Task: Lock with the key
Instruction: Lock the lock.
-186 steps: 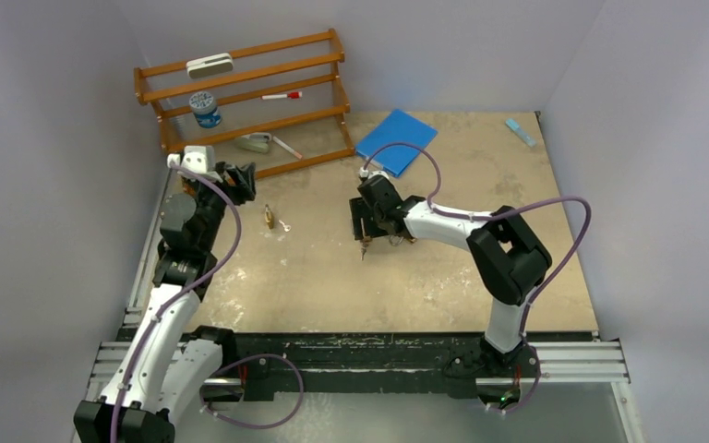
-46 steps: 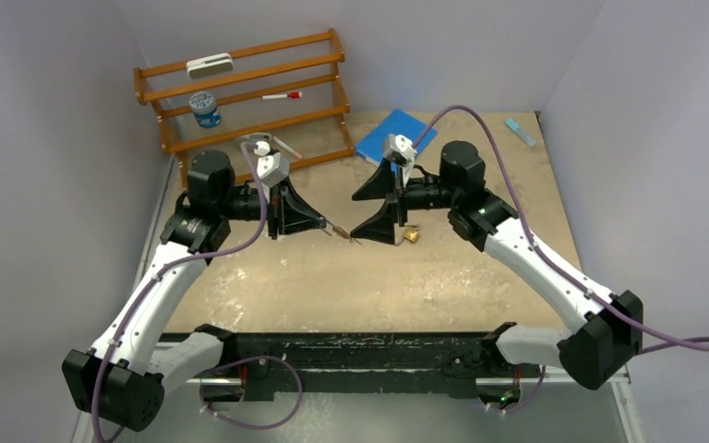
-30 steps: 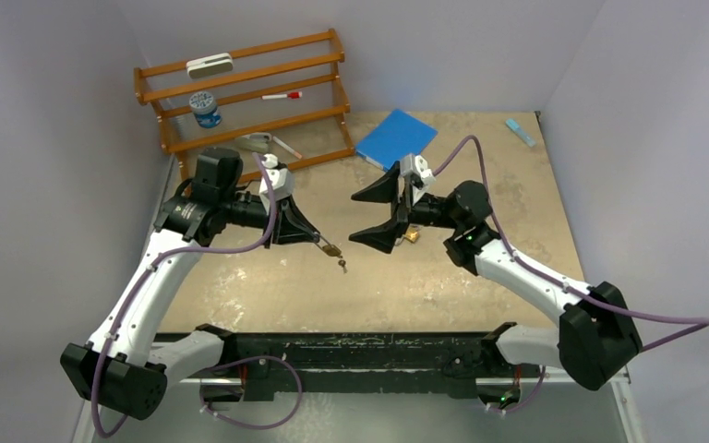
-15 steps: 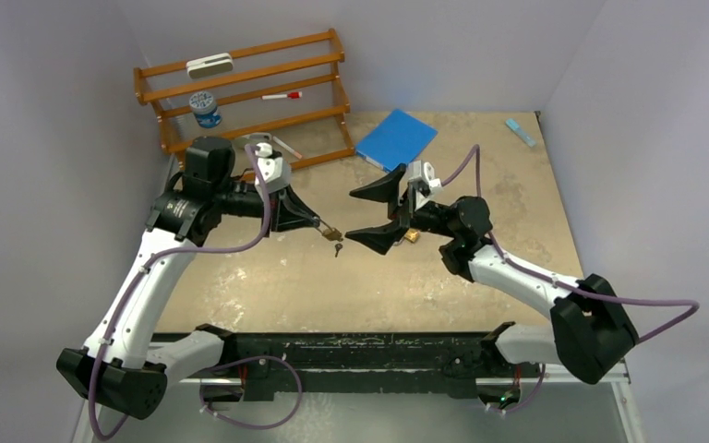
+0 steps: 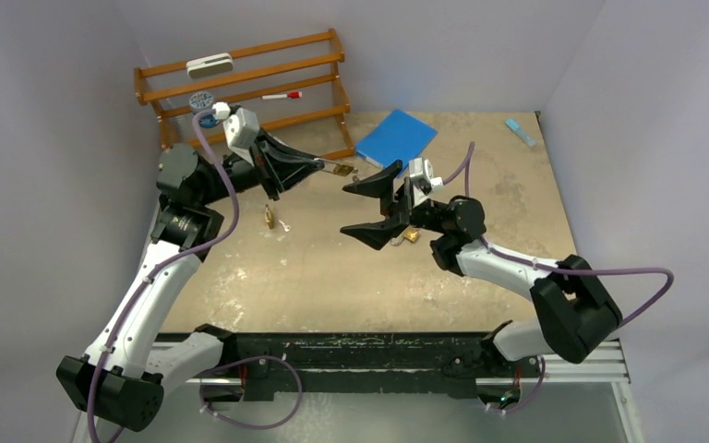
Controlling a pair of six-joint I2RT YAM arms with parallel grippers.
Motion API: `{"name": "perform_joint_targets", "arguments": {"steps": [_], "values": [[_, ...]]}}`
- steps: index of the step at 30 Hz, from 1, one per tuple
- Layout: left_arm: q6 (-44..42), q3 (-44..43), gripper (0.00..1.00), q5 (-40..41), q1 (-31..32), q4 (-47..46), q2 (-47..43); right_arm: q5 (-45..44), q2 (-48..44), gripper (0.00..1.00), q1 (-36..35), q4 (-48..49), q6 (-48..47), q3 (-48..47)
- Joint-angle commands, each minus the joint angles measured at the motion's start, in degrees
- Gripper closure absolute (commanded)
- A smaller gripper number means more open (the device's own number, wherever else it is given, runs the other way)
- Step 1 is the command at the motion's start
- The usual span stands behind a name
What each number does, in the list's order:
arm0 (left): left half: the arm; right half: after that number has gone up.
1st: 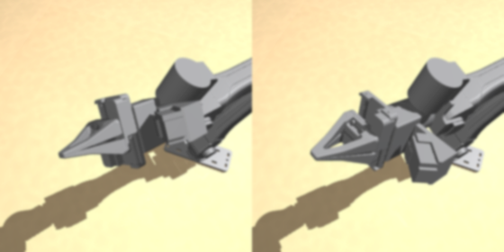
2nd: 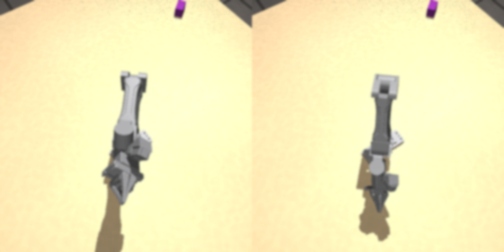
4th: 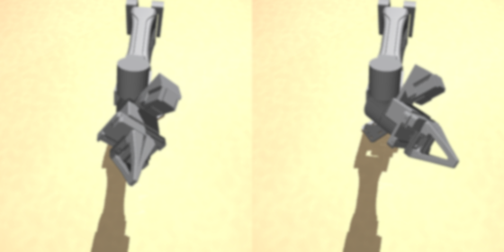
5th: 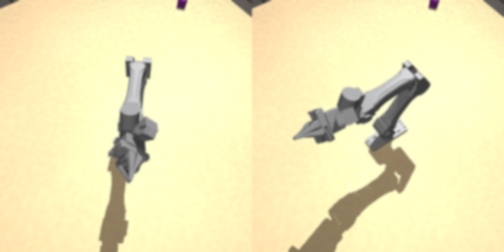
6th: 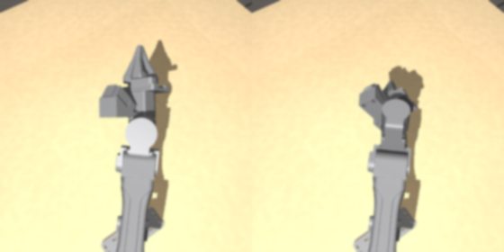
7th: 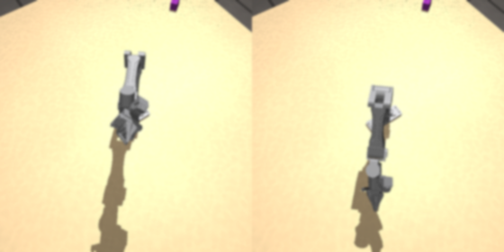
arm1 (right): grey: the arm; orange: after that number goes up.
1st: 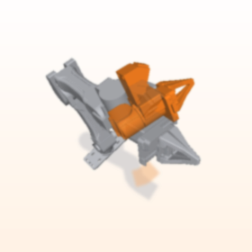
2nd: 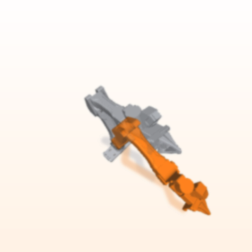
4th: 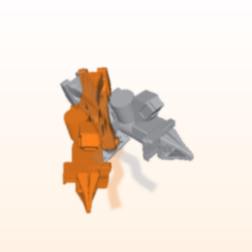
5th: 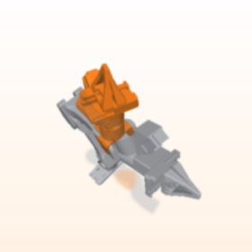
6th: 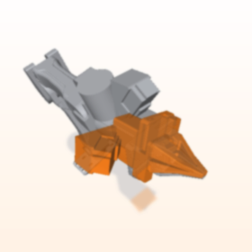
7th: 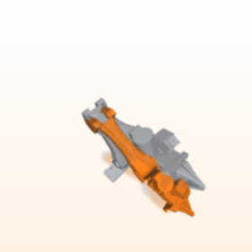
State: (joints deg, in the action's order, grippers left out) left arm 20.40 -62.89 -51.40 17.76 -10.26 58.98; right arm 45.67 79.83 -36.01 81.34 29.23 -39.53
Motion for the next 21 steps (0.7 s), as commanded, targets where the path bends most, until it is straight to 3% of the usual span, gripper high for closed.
{"name": "perform_joint_targets", "arguments": {"steps": [1, 8, 21], "values": [[8.66, -0.93, 1.0, 1.2, 0.17, -13.42, -0.37, -3.29, 2.38, 0.07, 0.36, 18.07, 6.55, -1.2], [11.06, -0.48, 1.0, 0.33, 0.26, -15.93, -0.61, -6.33, 6.08, 0.08, 0.84, 22.37, 8.29, -4.43], [9.66, 0.69, 1.0, 0.51, 0.26, -14.57, -0.47, -7.02, 3.41, 0.09, 1.86, 22.02, 6.08, -8.96]]}}
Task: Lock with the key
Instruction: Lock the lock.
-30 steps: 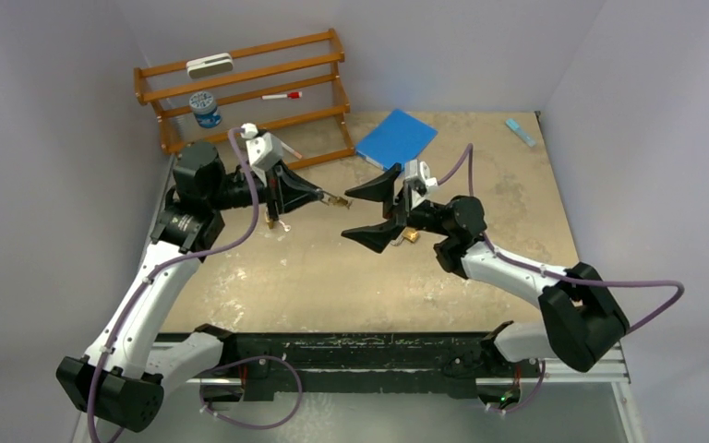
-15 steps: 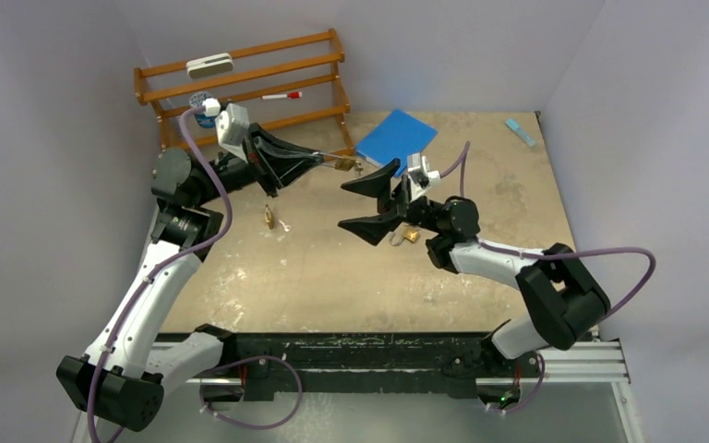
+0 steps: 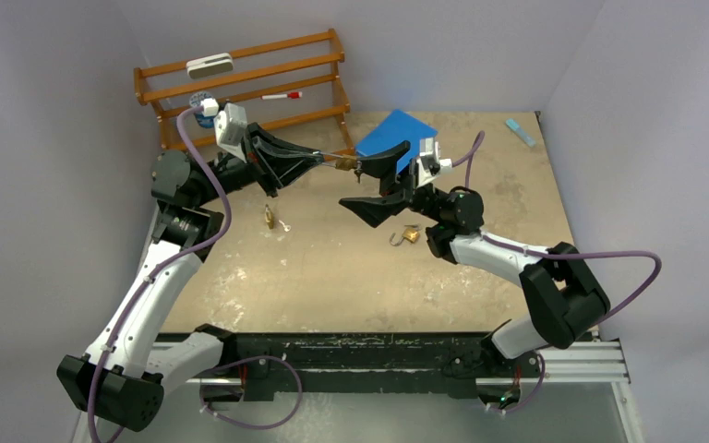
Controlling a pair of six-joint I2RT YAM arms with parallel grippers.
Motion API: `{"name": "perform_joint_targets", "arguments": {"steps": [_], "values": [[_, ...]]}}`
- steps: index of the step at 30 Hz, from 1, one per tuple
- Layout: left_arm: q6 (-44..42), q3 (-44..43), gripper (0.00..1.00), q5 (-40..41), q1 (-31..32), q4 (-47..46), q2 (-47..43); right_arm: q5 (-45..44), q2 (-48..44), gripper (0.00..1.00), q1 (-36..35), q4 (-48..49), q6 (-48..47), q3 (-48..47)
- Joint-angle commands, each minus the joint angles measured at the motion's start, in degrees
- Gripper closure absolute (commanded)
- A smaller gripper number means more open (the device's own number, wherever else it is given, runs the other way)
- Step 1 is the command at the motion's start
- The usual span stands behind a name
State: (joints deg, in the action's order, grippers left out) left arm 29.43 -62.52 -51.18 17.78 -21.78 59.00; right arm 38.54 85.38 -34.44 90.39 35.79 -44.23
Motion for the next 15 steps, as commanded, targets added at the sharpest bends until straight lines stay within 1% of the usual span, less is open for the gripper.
{"name": "perform_joint_targets", "arguments": {"steps": [1, 4, 8, 11, 15], "values": [[0.63, 0.44, 1.0, 0.33, 0.24, -3.03, -0.48, 0.42, -2.14, 0.09, 0.31, 13.01, -0.24, -4.78], [0.63, 0.76, 1.0, 0.2, 0.24, -3.09, -0.55, 0.95, -2.28, 0.1, 0.33, 12.9, 0.06, -6.35], [0.63, 1.07, 1.0, 0.11, 0.24, -3.09, -0.71, 2.54, -1.46, 0.14, 0.33, 12.62, 1.02, -9.16], [0.5, 1.17, 1.0, 0.11, 0.24, -3.05, -0.81, 3.36, -0.29, 0.2, 0.33, 13.04, 2.53, -11.13], [-0.25, 1.42, 1.0, 0.18, 0.24, -2.26, -0.82, 4.68, 0.87, 0.32, 0.33, 13.88, 5.36, -13.48]]}}
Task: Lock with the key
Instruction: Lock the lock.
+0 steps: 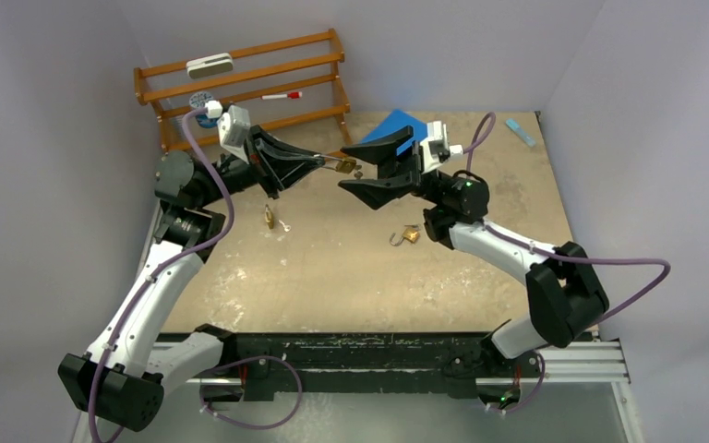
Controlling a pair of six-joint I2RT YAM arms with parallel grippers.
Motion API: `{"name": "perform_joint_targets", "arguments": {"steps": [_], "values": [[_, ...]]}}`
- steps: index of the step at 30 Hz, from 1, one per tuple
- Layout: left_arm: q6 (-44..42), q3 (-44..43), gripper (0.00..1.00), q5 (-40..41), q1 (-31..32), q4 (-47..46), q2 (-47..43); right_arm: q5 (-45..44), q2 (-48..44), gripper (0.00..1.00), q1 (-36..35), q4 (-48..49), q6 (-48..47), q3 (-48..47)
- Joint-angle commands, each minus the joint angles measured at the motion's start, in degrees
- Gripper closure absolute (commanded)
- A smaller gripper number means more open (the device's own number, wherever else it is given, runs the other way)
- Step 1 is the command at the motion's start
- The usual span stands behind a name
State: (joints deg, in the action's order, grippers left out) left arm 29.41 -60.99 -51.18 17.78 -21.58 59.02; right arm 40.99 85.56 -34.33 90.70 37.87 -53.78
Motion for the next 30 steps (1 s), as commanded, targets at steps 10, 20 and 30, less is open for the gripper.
{"name": "perform_joint_targets", "arguments": {"steps": [10, 20, 30], "values": [[-1.15, 0.06, 1.0, 0.68, 0.21, -2.03, -1.13, 3.64, 3.12, 0.4, 0.18, 13.46, 6.55, -6.48], [-3.6, -0.06, 1.0, 1.2, 0.23, 0.59, -1.21, 6.7, 3.78, 1.0, 0.18, 11.66, 8.25, -8.27], [-4.72, -1.41, 0.54, -3.62, 0.15, 2.35, 0.38, 13.38, 2.42, 1.0, 1.45, -5.01, 6.17, -10.31]]}}
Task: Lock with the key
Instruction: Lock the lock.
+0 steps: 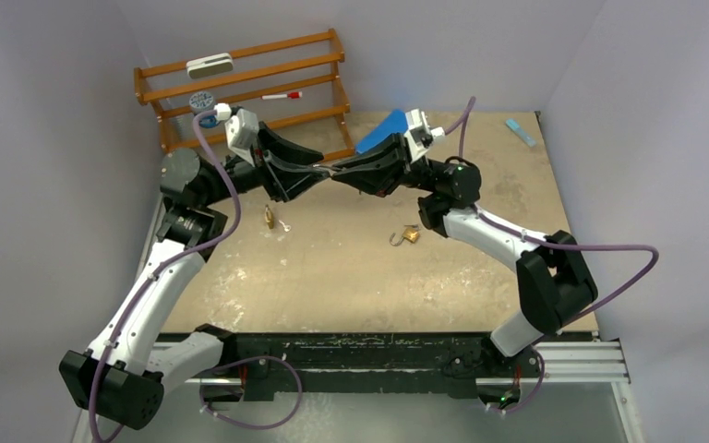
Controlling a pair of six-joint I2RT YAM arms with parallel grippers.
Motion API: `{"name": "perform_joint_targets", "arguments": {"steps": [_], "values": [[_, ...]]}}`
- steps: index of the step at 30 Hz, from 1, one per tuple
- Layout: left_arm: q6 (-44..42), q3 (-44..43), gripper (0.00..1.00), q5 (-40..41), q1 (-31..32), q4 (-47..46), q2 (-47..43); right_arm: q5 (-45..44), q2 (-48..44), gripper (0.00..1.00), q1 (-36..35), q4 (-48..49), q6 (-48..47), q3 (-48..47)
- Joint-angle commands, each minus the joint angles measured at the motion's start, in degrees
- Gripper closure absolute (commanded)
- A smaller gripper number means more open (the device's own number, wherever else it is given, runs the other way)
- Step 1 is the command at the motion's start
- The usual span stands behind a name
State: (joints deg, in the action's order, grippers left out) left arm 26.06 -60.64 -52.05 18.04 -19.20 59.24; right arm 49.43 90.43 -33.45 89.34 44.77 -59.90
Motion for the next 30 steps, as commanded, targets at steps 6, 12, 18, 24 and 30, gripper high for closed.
{"name": "perform_joint_targets", "arguments": {"steps": [6, 12, 18, 24, 30], "values": [[-4.02, -1.74, 0.46, -8.66, -0.03, 3.36, -1.46, 12.69, -2.47, 1.0, 1.62, -7.98, 5.38, -7.48], [-6.23, -3.01, 0.52, -15.73, -0.07, 6.86, -1.46, 15.81, -1.63, 1.0, 5.15, 3.34, 19.64, -6.28], [-8.98, -4.4, 0.68, -15.05, -0.03, 10.34, 0.07, 15.61, -3.0, 1.0, 5.5, 1.16, 18.72, -5.67], [-9.06, -4.32, 0.65, -13.87, -0.07, 10.2, 0.11, 15.6, -1.28, 1.0, 5.5, 1.03, 19.2, -6.0], [-6.14, -3.23, 0.67, -12.43, -0.06, 6.7, 0.67, 15.8, 1.06, 1.0, 5.5, 4.31, 22.45, -6.94]]}}
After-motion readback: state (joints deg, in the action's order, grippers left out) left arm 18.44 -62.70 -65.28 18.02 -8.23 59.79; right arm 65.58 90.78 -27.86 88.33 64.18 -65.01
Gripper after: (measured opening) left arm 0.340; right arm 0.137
